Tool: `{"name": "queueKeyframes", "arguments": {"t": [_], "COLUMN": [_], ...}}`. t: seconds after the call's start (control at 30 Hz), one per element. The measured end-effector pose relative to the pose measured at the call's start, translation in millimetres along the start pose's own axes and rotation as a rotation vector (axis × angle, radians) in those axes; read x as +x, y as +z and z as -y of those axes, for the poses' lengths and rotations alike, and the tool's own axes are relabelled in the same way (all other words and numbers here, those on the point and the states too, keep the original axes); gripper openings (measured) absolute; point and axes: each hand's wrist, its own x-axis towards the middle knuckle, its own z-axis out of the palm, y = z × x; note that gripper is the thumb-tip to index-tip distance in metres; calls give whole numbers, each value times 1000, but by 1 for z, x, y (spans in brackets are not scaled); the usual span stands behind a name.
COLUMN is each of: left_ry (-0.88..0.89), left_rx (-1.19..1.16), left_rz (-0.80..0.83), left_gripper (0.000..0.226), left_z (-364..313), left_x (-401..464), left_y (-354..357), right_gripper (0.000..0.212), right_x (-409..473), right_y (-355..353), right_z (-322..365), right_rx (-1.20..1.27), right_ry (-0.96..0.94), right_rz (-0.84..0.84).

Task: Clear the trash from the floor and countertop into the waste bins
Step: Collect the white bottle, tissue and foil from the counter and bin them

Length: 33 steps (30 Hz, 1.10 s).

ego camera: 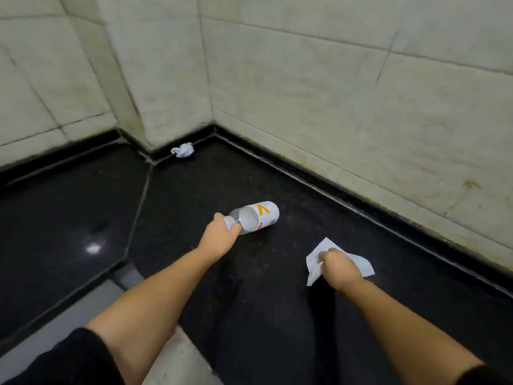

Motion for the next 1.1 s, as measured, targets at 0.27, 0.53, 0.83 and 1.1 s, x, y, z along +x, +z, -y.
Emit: {"name": "queueKeyframes", "arguments": {"t": [0.27, 0.53, 0.83, 1.1], "left_ry": [-102, -169, -21, -98], "left_rx": [-54, -139, -106, -276], "left_rz": [-282, -352, -148, 6], "left_gripper": [35, 36, 34, 30], "left_z": [73, 144, 185, 218], "left_x": [23, 150, 314, 359], "left_y": [-142, -238, -285, -280], "right_gripper": [28, 15, 74, 45], "right_x": [45, 176, 344, 403], "right_y": [-26, -33, -44, -18], "right_z": [202, 339, 456, 480], "right_rx": [152, 171, -71, -133], "right_ry": [-231, -238, -149, -82], "right_rz": [-40, -100, -101, -62]}}
